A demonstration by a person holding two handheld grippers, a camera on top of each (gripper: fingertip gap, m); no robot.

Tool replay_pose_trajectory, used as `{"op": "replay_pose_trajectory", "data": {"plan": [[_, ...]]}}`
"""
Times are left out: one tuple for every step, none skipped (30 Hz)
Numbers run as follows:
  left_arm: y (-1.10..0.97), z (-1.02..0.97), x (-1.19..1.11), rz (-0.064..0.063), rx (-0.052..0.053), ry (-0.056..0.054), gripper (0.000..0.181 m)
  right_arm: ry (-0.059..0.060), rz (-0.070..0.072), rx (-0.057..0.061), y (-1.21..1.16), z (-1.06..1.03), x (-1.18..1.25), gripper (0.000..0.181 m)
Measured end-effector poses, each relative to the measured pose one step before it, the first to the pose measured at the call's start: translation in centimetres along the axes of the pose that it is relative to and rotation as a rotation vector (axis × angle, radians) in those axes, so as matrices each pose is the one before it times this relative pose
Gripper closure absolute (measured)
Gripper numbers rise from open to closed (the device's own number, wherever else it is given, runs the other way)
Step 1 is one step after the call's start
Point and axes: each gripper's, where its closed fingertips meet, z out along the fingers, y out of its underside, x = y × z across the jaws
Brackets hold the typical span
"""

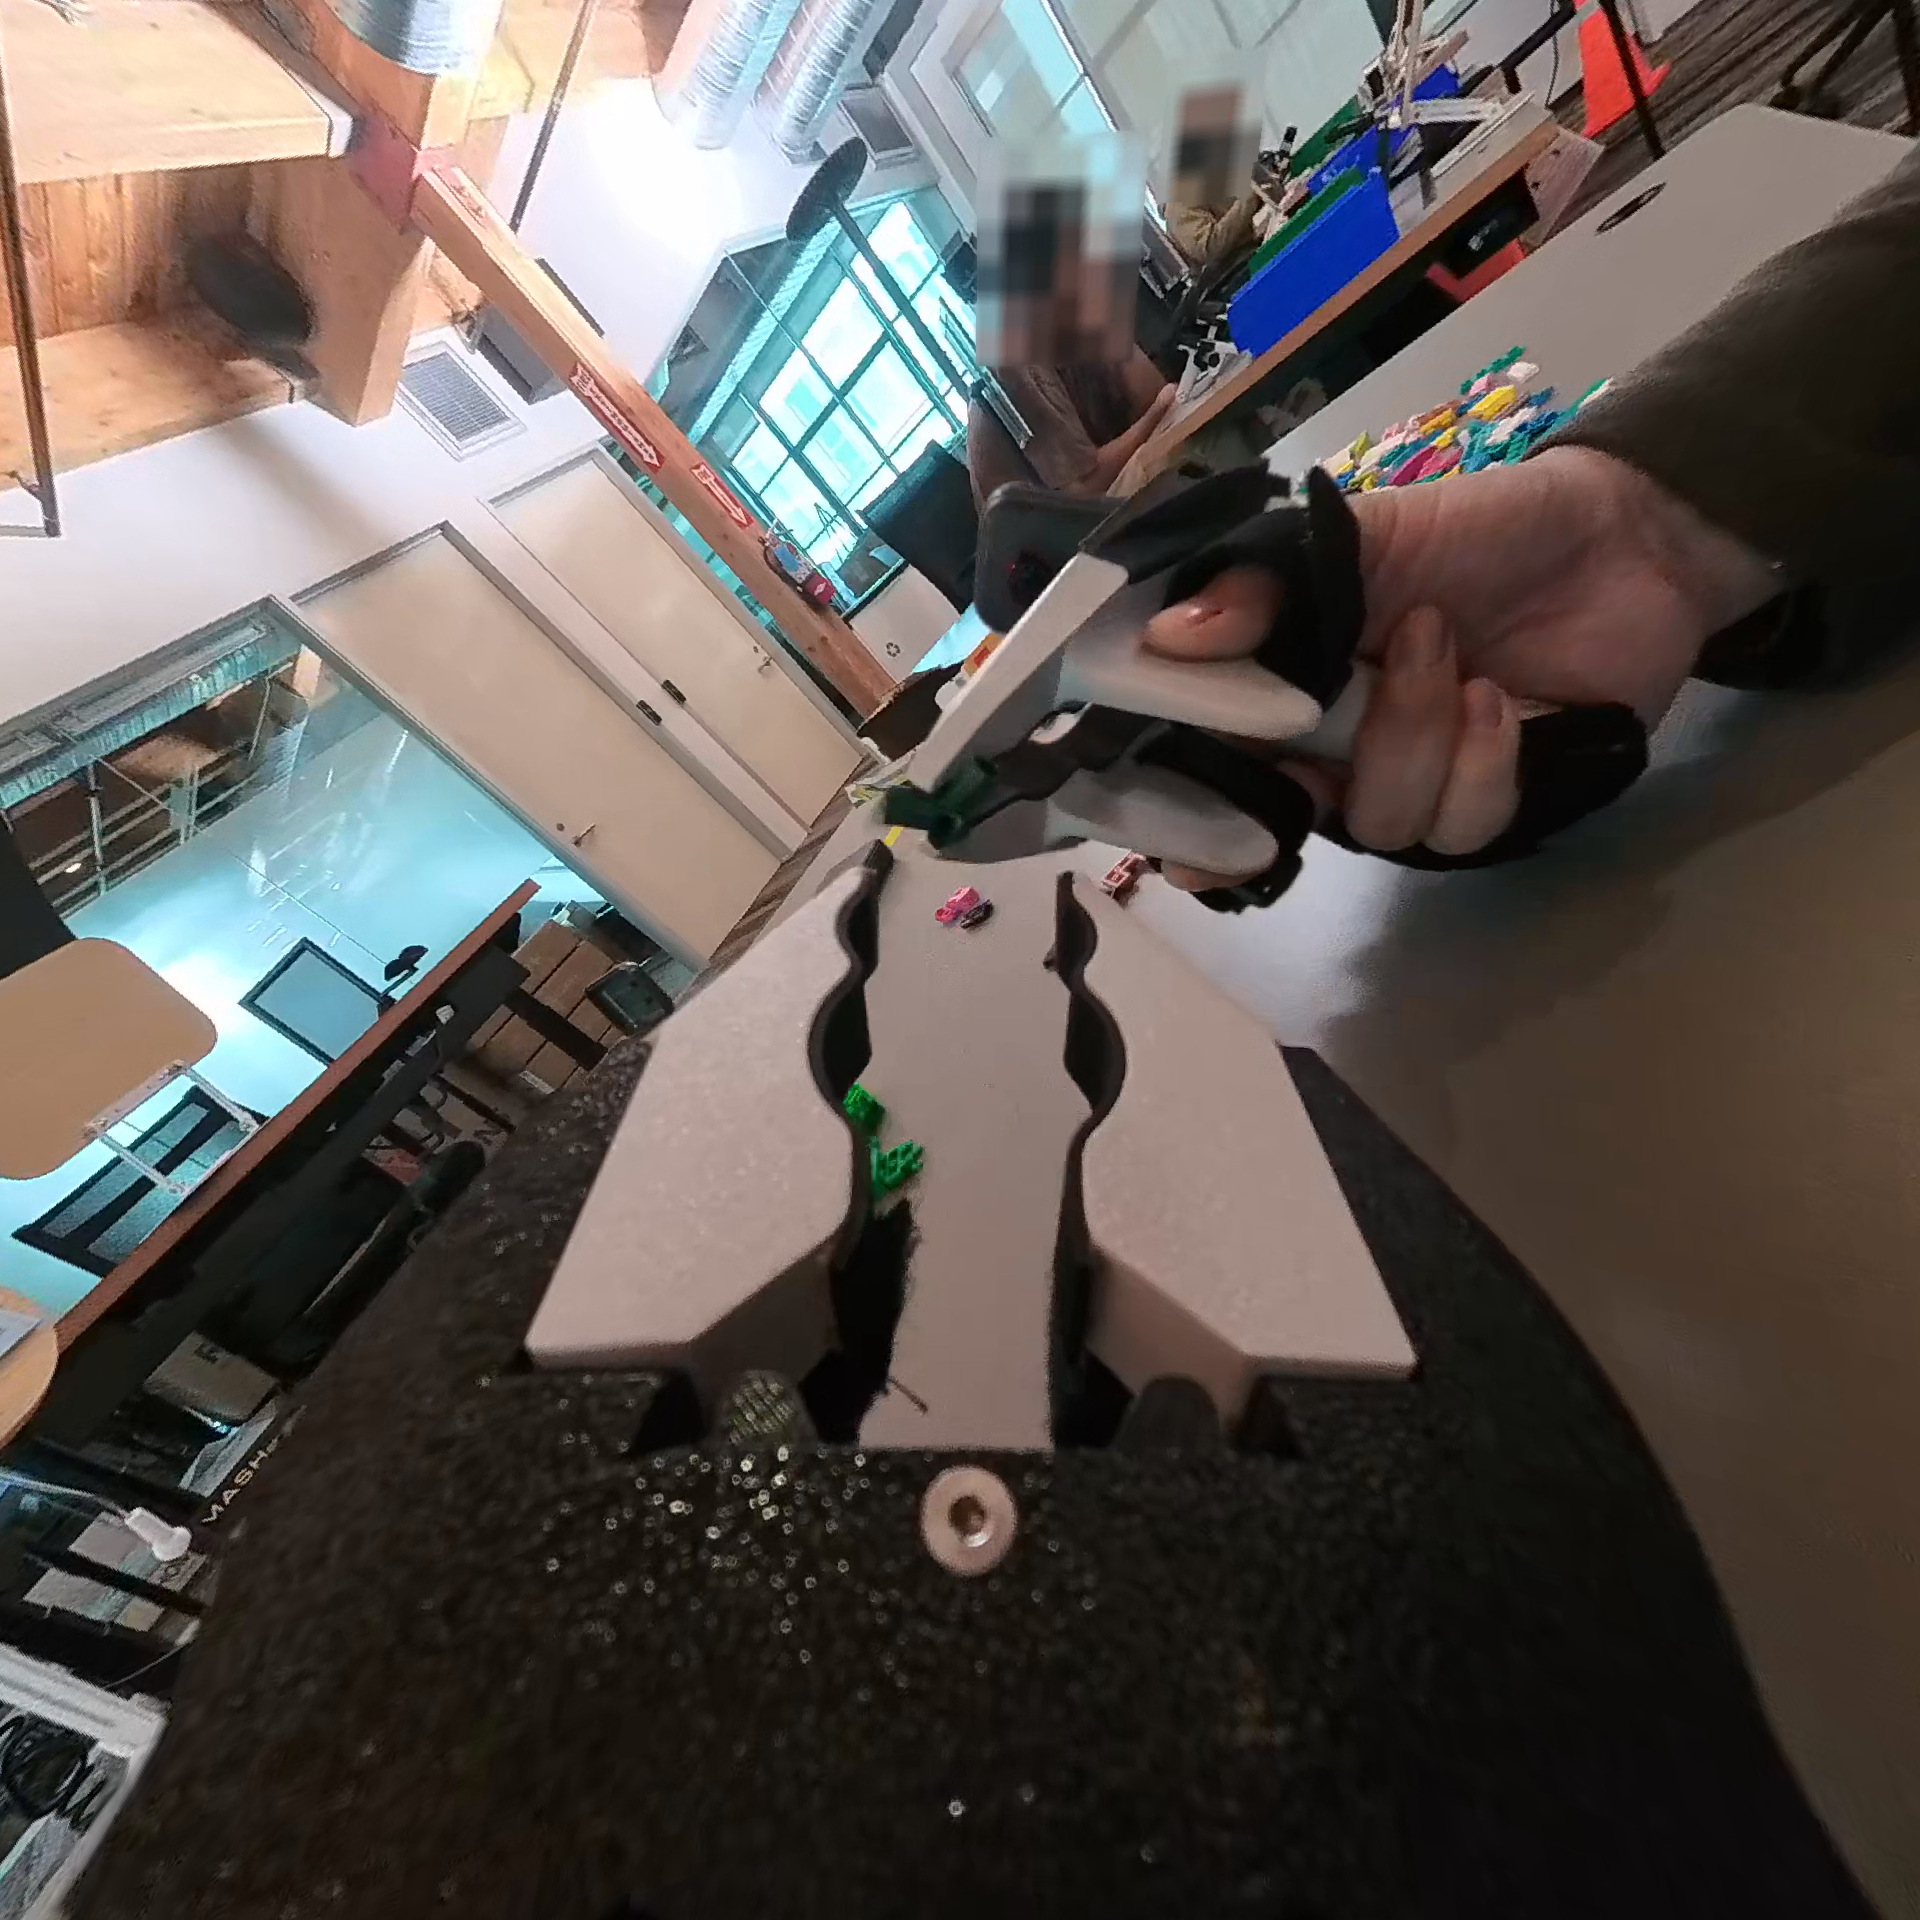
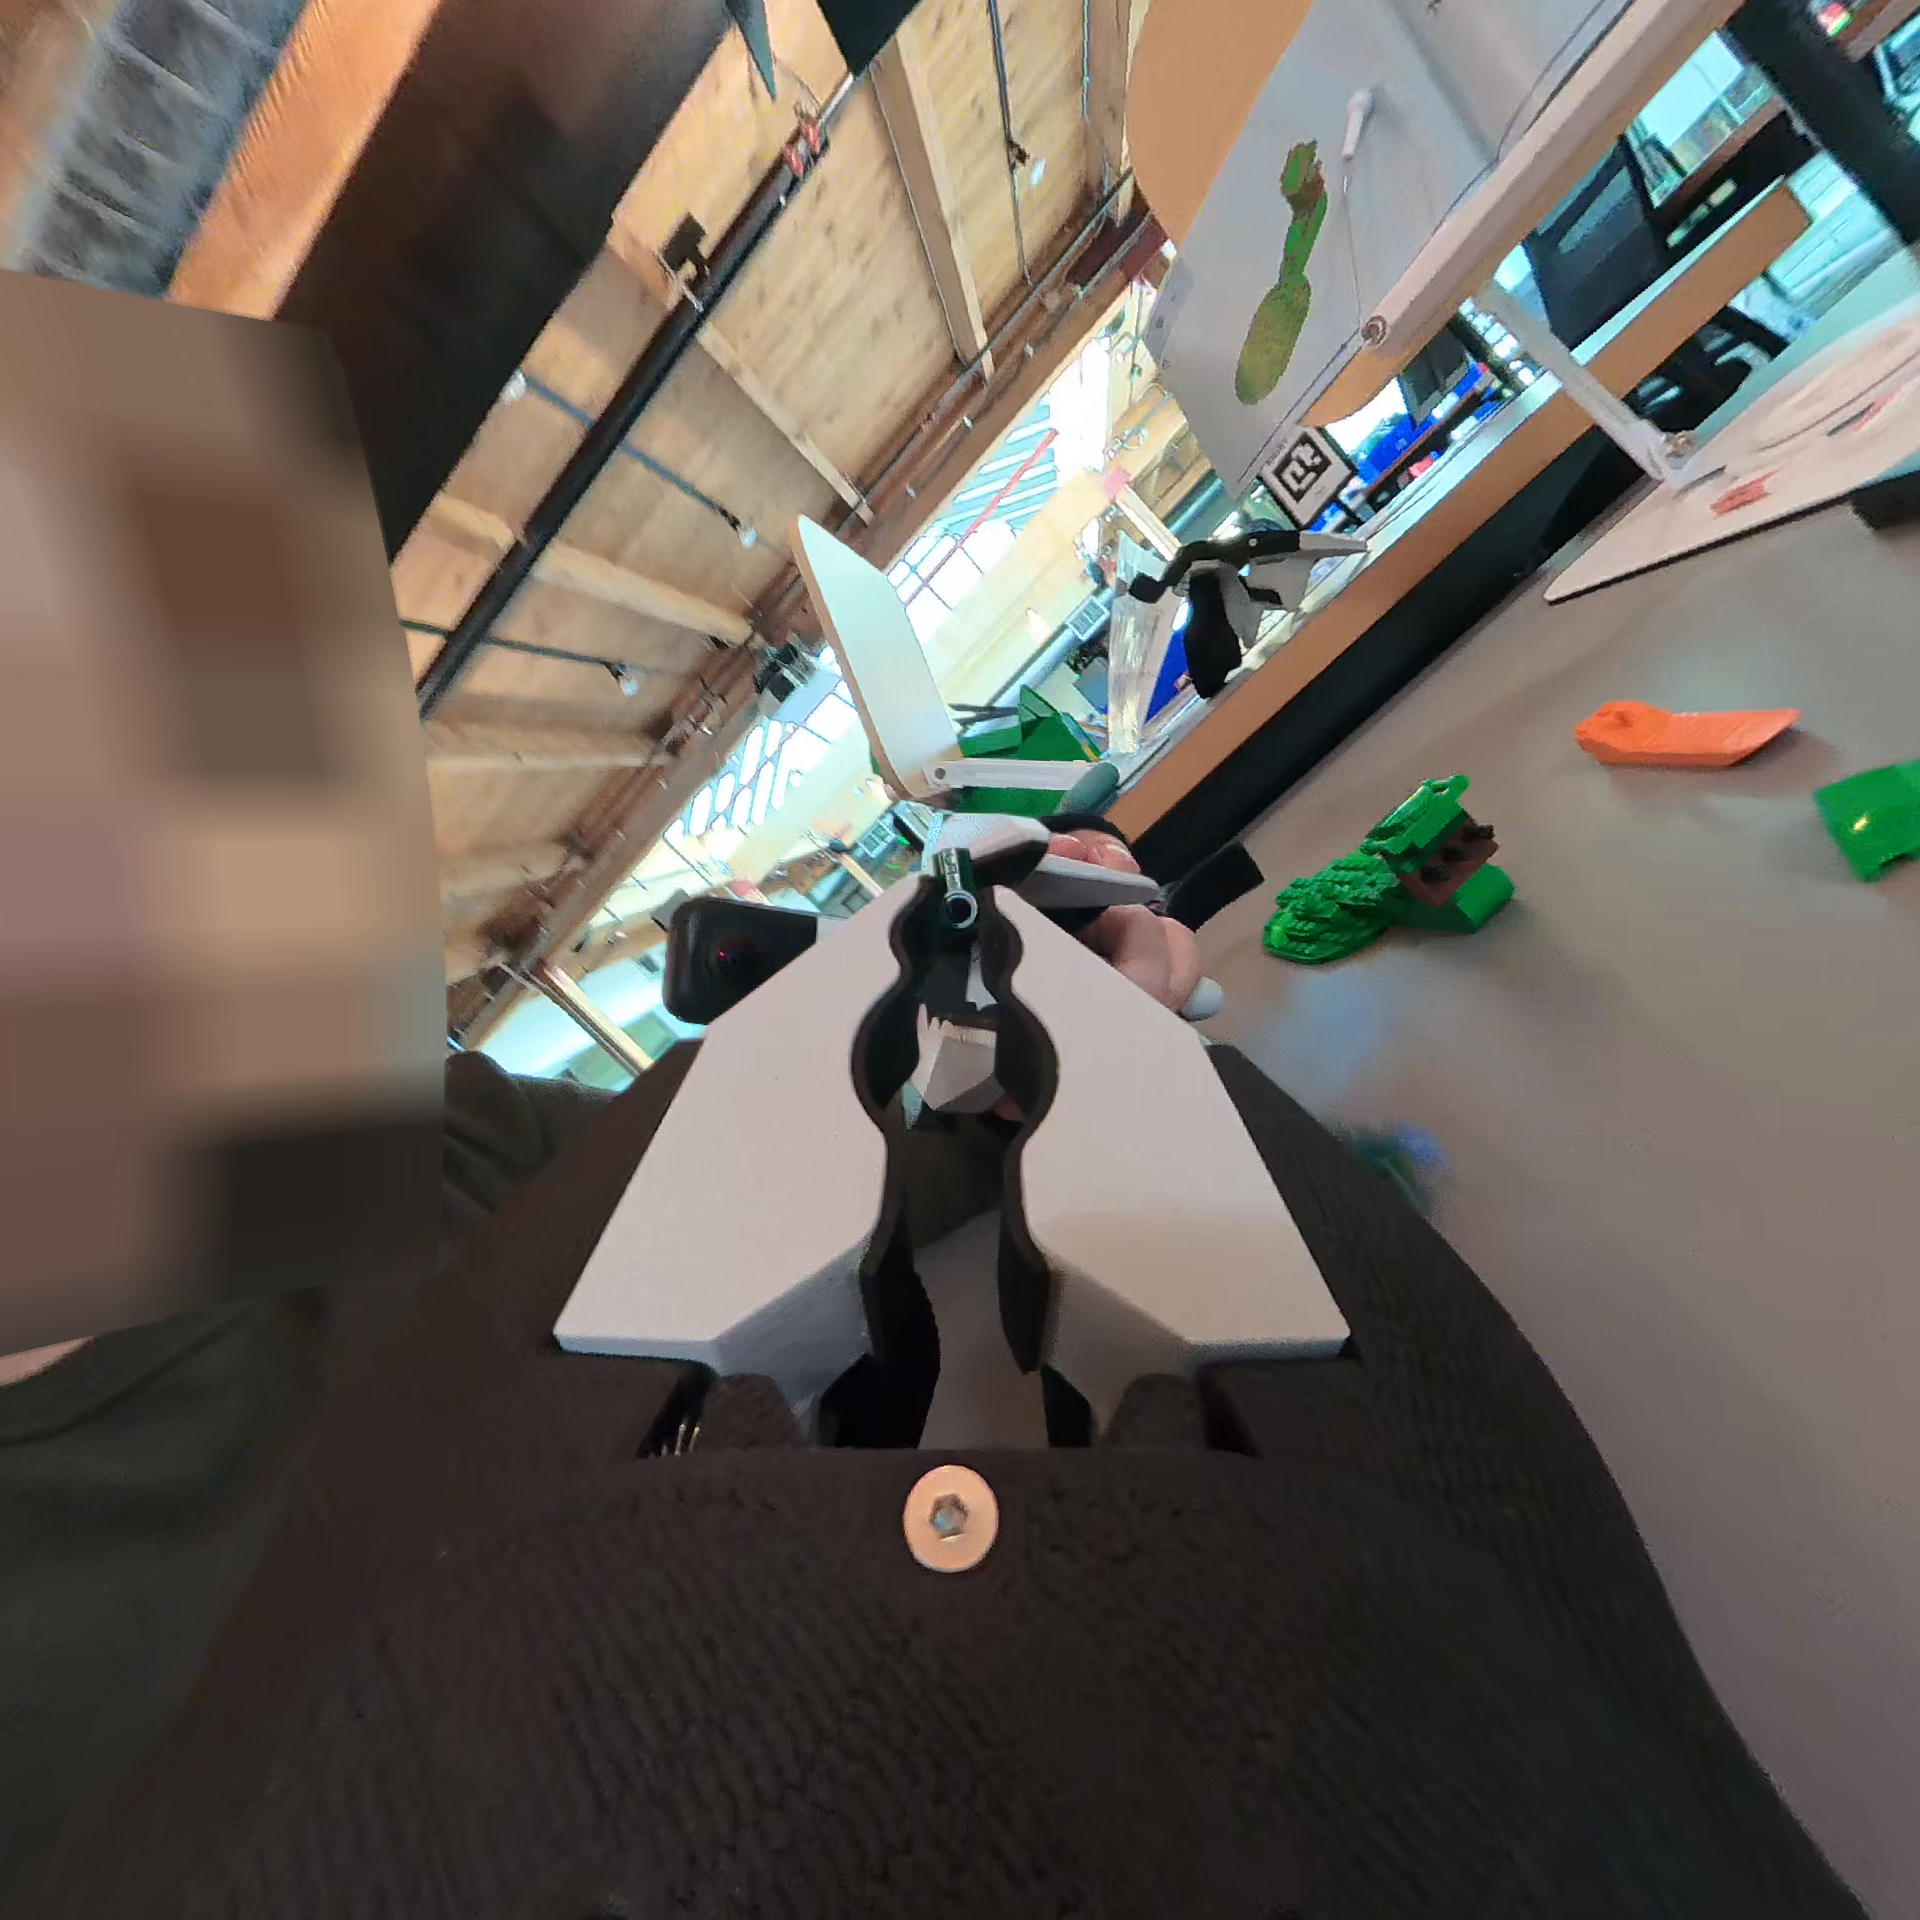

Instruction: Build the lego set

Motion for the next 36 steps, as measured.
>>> {"op": "replay_pose_trajectory", "data": {"plan": [[0.081,0.016,0.029,-0.0018,-0.0045,0.0035,0.149,0.0029,-0.0109,-0.0037,-0.044,0.015,0.008,0.175],[0.105,0.007,0.042,-0.0002,-0.0039,0.0048,0.149,0.0027,-0.0040,-0.0015,-0.068,-0.026,0.025,0.176],[0.098,0.009,0.035,-0.0013,-0.0048,0.0054,0.149,0.0097,-0.0040,0.0020,-0.070,-0.037,0.149,0.175],[0.122,-0.014,0.023,-0.0015,-0.0055,0.0059,0.149,0.0121,-0.0053,0.0000,-0.042,-0.036,0.186,0.176],[0.110,-0.040,-0.059,-0.0035,-0.0037,0.0014,0.148,0.0121,-0.0071,-0.0016,-0.048,-0.054,0.209,0.176],[0.106,-0.053,-0.169,-0.0064,-0.0024,-0.0045,0.148,0.0165,-0.0130,0.0020,-0.116,-0.136,0.207,0.176],[0.082,-0.061,-0.149,-0.0069,-0.0018,-0.0024,0.148,0.0178,-0.0179,0.0029,-0.169,-0.130,0.184,0.176],[0.036,-0.068,-0.182,-0.0065,0.0015,-0.0055,0.148,0.0198,-0.0241,0.0064,-0.208,-0.094,0.223,0.176],[-0.022,-0.072,-0.208,-0.0063,0.0047,-0.0094,0.147,0.0270,-0.0331,0.0132,-0.266,-0.196,0.312,0.176],[-0.072,-0.082,-0.189,-0.0056,0.0067,-0.0094,0.147,0.0314,-0.0452,0.0168,-0.298,-0.220,0.302,0.176],[-0.170,-0.067,-0.113,-0.0004,0.0105,-0.0097,0.147,0.0348,-0.0581,0.0172,-0.288,-0.193,0.284,0.176],[-0.255,-0.069,0.012,0.0118,0.0137,-0.0084,0.147,0.0395,-0.0722,0.0173,-0.256,-0.176,0.250,0.176],[-0.329,-0.068,0.151,0.0301,0.0152,-0.0083,0.146,0.0448,-0.0856,0.0184,-0.303,-0.163,0.218,0.176],[-0.412,-0.022,0.381,0.0497,0.0147,-0.0026,0.146,0.0451,-0.0927,0.0151,-0.304,-0.196,0.157,0.176],[-0.462,0.047,0.630,0.0604,0.0131,0.0056,0.147,0.0434,-0.0985,0.0101,-0.268,-0.363,0.087,0.176],[-0.557,0.102,0.803,0.0595,0.0140,0.0135,0.147,0.0345,-0.1025,0.0021,-0.102,-0.036,-0.020,0.175],[-0.696,0.131,0.928,0.0570,0.0192,0.0213,0.148,0.0203,-0.0951,-0.0061,0.021,0.157,-0.182,0.176],[-0.749,0.181,0.977,0.0510,0.0195,0.0265,0.148,0.0057,-0.0835,-0.0048,0.008,0.269,-0.348,0.175],[-0.726,0.223,0.921,0.0430,0.0165,0.0259,0.148,0.0020,-0.0646,-0.0055,0.060,0.275,-0.410,0.175],[-0.729,0.294,0.692,0.0274,0.0168,0.0150,0.150,0.0000,-0.0472,-0.0082,0.113,0.265,-0.288,0.175],[-0.768,0.341,0.506,0.0040,0.0203,0.0079,0.151,-0.0017,-0.0369,-0.0091,0.125,0.229,-0.221,0.175],[-0.760,0.408,0.531,-0.0094,0.0215,0.0130,0.151,0.0023,-0.0300,-0.0056,0.069,0.171,-0.107,0.175],[-0.590,0.446,0.493,-0.0083,0.0128,0.0127,0.151,0.0061,-0.0230,-0.0002,-0.026,0.071,-0.061,0.175],[-0.366,0.457,0.360,-0.0024,0.0016,0.0057,0.151,0.0044,-0.0166,0.0032,-0.051,0.079,0.051,0.175],[-0.243,0.384,0.262,0.0011,-0.0046,0.0022,0.152,0.0014,-0.0119,0.0031,-0.014,0.121,0.119,0.175],[-0.090,0.279,0.129,0.0020,-0.0104,-0.0026,0.153,-0.0025,-0.0077,0.0003,0.027,0.162,0.110,0.175],[0.090,0.152,0.045,0.0018,-0.0192,-0.0027,0.157,-0.0064,-0.0066,0.0004,0.033,0.184,0.065,0.175],[0.281,0.047,-0.079,0.0019,-0.0267,-0.0051,0.163,-0.0102,-0.0106,0.0058,-0.062,0.268,-0.011,0.175],[0.420,-0.045,-0.325,0.0019,-0.0285,-0.0178,0.172,-0.0119,-0.0160,0.0095,-0.104,0.239,-0.014,0.175],[0.679,-0.120,-0.539,0.0026,-0.0396,-0.0278,0.180,-0.0094,-0.0206,0.0082,-0.086,0.243,0.085,0.175],[1.012,-0.171,-0.682,0.0045,-0.0564,-0.0326,0.181,-0.0059,-0.0227,0.0032,0.003,0.259,0.185,0.175],[1.221,-0.242,-0.826,0.0061,-0.0642,-0.0388,0.181,-0.0046,-0.0184,-0.0026,0.145,0.252,0.210,0.175],[1.370,-0.297,-0.938,-0.0070,-0.0683,-0.0422,0.181,-0.0051,-0.0135,-0.0040,0.167,0.313,0.278,0.175],[1.474,-0.317,-0.854,-0.0162,-0.0727,-0.0330,0.181,-0.0049,-0.0116,-0.0022,0.167,0.306,0.325,0.175],[1.584,-0.343,-0.936,-0.0214,-0.0790,-0.0363,0.181,-0.0042,-0.0106,-0.0006,0.168,0.322,0.320,0.175],[1.667,-0.295,-0.768,-0.0386,-0.0830,-0.0262,0.181,-0.0050,-0.0109,-0.0002,0.191,0.379,0.291,0.175]]}}
